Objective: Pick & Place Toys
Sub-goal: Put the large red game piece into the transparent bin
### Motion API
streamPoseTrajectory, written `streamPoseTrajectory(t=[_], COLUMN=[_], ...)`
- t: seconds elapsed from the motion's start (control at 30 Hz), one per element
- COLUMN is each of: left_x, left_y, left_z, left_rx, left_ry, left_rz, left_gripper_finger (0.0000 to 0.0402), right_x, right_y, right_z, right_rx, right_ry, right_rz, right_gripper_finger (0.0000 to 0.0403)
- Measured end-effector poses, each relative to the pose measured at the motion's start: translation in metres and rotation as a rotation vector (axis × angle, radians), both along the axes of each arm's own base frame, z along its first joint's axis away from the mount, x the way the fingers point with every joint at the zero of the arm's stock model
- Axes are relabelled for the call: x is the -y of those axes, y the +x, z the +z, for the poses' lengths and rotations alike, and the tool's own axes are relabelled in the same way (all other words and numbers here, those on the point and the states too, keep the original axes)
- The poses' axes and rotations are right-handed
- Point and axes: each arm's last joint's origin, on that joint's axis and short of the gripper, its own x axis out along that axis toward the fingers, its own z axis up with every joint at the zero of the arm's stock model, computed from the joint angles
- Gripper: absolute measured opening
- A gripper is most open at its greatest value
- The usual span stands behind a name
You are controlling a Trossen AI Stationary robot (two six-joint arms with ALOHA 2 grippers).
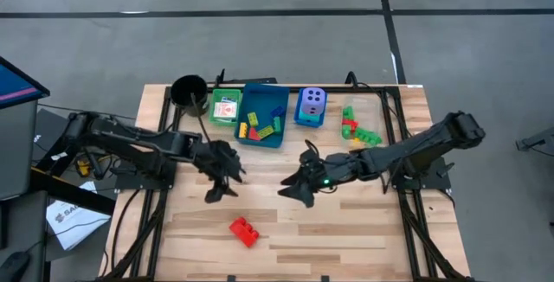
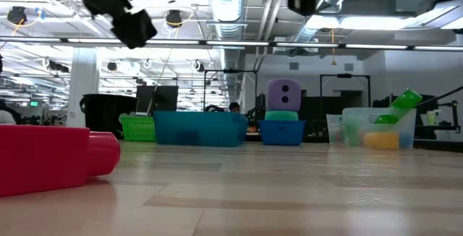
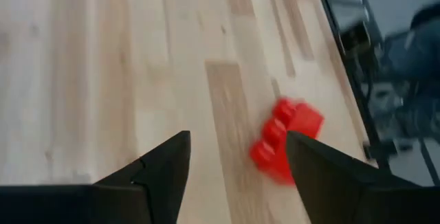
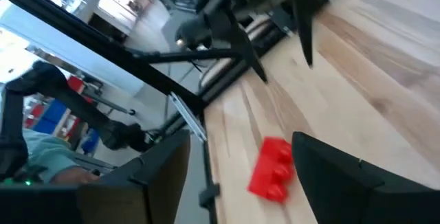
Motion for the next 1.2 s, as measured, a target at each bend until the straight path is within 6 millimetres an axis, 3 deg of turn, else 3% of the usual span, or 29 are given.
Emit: streamPoseTrajectory(t=[0.27, 0.5, 0.7, 0.83, 1.2], left_x=[0.028, 0.064, 0.089, 0.105, 0.118], left_y=[-0.003, 0.001, -0.001, -0.003, 0.012], left_z=[-0.009, -0.038, -0.055, -0.059, -0.072], left_rx=[-0.052, -0.144, -0.198, -0.145, 0.019], left_ry=[0.033, 0.141, 0.164, 0.213, 0.351], left_rz=[-0.116, -0.188, -0.232, -0.277, -0.448], left_gripper_finger=[0.0299, 0.0344, 0.0347, 0.0341, 0.034], right_x=[-0.009, -0.022, -0.033, -0.036, -0.052], right_y=[0.033, 0.051, 0.048, 0.039, 0.022], right_z=[0.021, 0.054, 0.091, 0.107, 0.104], right_rx=[0.043, -0.059, -0.126, -0.164, -0.286], right_ry=[-0.053, -0.183, -0.294, -0.287, -0.123], right_rz=[0.008, 0.065, 0.116, 0.045, -0.153], right_gripper_finger=[0.025, 0.025, 0.025, 0.025, 0.025])
